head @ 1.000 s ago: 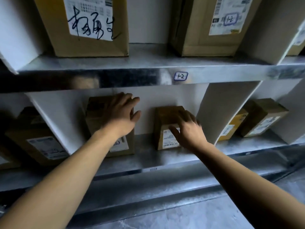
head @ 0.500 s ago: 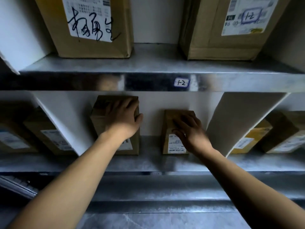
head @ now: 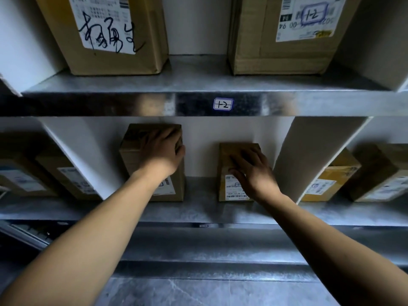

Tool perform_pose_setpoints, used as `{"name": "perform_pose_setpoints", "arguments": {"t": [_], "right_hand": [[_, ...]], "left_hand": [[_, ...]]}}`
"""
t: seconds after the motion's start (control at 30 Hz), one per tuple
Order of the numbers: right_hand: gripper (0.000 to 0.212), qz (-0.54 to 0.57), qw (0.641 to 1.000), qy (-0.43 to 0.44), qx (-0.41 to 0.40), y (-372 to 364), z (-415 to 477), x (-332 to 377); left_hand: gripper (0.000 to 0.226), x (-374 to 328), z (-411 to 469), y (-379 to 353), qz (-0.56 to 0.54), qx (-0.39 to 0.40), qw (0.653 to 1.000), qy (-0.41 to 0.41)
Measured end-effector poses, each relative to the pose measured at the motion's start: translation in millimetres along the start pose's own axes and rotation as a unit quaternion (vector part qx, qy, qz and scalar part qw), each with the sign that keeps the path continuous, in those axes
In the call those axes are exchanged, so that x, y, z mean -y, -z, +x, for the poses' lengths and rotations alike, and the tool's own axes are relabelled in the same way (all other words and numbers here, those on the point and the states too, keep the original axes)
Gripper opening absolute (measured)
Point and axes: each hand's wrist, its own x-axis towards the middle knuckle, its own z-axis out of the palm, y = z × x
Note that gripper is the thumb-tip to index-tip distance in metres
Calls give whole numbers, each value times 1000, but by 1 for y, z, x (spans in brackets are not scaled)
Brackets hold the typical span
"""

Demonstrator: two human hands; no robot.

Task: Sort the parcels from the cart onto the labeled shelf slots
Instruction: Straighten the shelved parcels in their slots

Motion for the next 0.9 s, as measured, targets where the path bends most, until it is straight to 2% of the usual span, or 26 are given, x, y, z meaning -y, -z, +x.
{"name": "perform_pose_setpoints", "arguments": {"t": [0.23,0.4,0.57,0.63,0.77,0.9], "right_hand": [[64,-14,999,-16,24,4,0,3],[52,-73,996,-13,47,11,-5,7],[63,-98,995,21,13,25,-11,14],[59,-109,993,35,7,28,-15,15],[51,-123,991,50,8,29,-28,12],[42,-129,990,53,31,37,-50,8]], "left_hand": [[53,-6,-1,1,-10,11,1000,-1],[58,-4,-1,7,6,42,999,3],[61,-16,-18,13,-27,-8,999,-37],[58,-26,-30,17,-41,-31,998,-42],[55,-50,-55,26,-68,-2,998,6],[52,-69,-75,32,-49,-11,999,-17]]}}
